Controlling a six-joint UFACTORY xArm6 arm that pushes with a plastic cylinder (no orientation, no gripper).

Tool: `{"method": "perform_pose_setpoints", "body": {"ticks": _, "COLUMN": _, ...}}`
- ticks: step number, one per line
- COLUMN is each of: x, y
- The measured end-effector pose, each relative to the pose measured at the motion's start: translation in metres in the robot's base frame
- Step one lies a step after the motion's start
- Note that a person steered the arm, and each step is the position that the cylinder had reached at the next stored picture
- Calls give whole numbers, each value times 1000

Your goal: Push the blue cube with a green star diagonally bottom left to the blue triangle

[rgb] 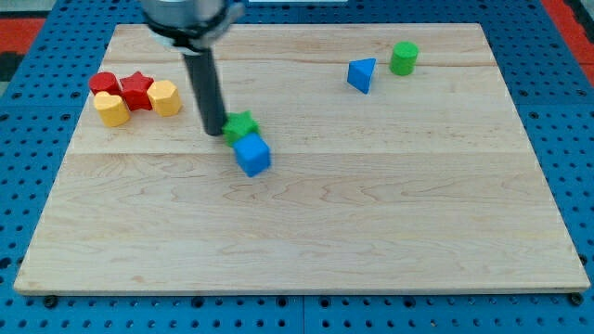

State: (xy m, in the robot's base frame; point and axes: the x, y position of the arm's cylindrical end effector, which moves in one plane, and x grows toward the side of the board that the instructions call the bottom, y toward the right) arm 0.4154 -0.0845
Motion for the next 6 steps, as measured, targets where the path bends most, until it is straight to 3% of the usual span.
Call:
{"method": "perform_pose_setpoints", "body": {"ticks": 2, "x": -35, "y": 17}}
{"method": "perform_pose_setpoints", "body": {"ticks": 6, "x": 47, "y": 24}}
